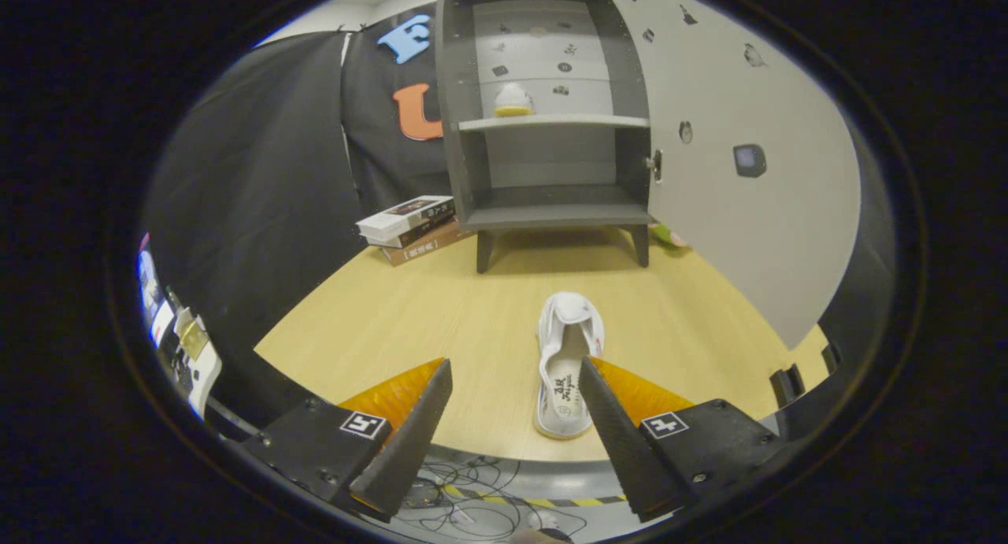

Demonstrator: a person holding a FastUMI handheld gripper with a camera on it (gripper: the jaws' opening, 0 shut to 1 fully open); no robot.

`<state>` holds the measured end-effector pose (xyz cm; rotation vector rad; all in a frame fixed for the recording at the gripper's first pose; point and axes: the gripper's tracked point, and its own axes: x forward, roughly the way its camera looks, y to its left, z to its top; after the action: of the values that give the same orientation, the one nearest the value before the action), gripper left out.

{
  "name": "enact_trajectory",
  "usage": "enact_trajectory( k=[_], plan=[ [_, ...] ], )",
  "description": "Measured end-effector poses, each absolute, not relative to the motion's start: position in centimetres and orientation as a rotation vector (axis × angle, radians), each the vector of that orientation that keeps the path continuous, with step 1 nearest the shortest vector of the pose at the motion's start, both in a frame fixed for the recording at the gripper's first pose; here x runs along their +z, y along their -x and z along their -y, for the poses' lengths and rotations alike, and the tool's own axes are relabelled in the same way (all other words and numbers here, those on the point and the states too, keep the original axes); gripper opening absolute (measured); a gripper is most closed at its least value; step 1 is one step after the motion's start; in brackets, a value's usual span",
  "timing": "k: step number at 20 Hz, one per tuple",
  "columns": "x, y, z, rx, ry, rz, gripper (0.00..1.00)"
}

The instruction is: Open the shoe cabinet door, grab the shoes and put them into the shoe cabinet, then close the shoe cabinet door.

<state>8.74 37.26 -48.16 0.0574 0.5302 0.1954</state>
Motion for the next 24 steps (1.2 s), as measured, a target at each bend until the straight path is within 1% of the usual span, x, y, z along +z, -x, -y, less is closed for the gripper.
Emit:
enact_trajectory(
  k=[5, 11, 16, 20, 22, 23, 24],
  plan=[
    [-52.2, -13.0, -37.5, 0.181, -0.041, -0.592, 1.00],
    [-54.6, -17.6, -37.5, 0.146, -0.019, -0.666, 1.00],
    [-55.8, -20.0, -38.4, 0.176, -0.003, -0.700, 1.00],
    [-56.7, -21.2, -38.3, 0.160, 0.007, -0.713, 1.00],
    [-56.6, -21.6, -38.3, 0.175, -0.004, -0.710, 1.00],
    [-56.6, -21.9, -38.2, 0.178, -0.007, -0.710, 0.96],
    [-56.5, -22.0, -37.9, 0.189, -0.013, -0.709, 0.90]
  ],
)
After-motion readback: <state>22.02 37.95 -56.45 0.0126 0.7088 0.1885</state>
